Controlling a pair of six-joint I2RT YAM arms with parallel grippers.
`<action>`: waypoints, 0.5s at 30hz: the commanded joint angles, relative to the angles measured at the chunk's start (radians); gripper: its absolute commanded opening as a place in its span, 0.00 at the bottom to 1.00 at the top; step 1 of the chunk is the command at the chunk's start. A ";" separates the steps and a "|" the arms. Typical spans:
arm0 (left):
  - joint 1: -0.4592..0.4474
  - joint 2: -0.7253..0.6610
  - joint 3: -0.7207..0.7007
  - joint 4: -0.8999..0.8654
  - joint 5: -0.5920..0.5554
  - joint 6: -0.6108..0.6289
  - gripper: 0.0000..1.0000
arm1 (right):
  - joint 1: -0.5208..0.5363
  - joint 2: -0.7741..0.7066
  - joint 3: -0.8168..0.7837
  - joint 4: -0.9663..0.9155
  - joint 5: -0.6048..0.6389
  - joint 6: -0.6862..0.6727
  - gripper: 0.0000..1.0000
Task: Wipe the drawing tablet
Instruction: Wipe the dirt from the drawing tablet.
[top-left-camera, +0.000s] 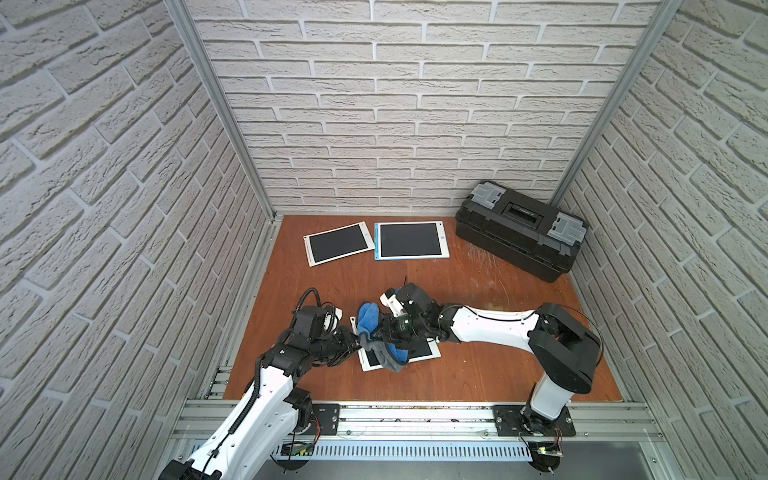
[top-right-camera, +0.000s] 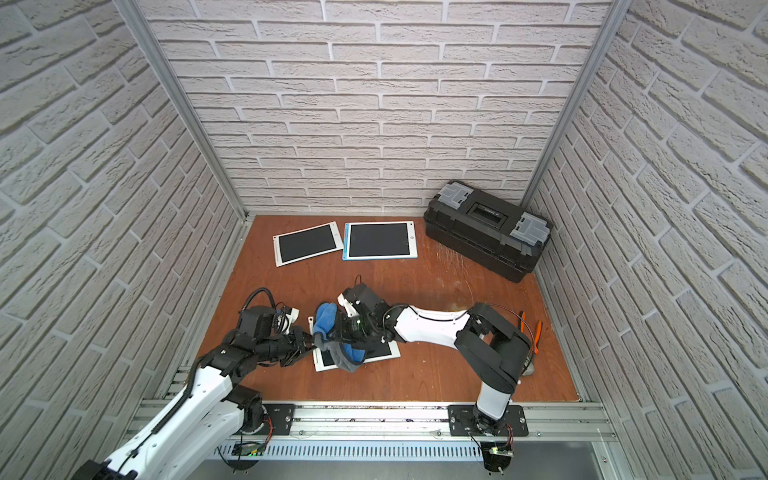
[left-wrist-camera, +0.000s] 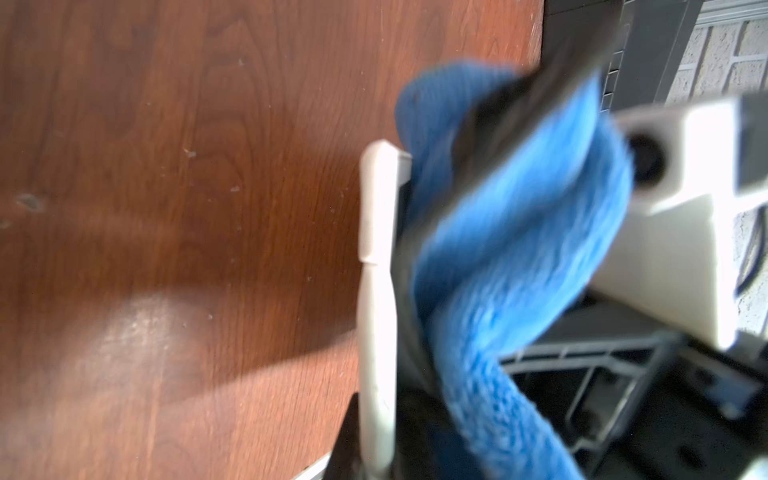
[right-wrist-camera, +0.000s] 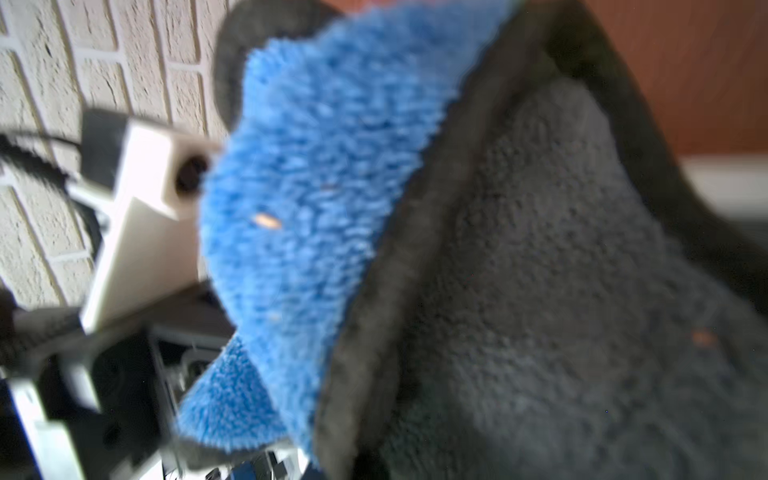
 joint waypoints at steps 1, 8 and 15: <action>0.011 -0.014 0.018 0.048 -0.036 0.023 0.00 | 0.057 -0.045 -0.105 -0.101 -0.059 0.013 0.02; 0.038 -0.055 0.012 0.017 -0.018 0.033 0.00 | -0.129 -0.151 -0.204 -0.368 0.149 -0.093 0.02; 0.038 -0.064 0.013 0.019 -0.003 0.032 0.00 | -0.300 -0.094 -0.095 -0.499 0.221 -0.187 0.02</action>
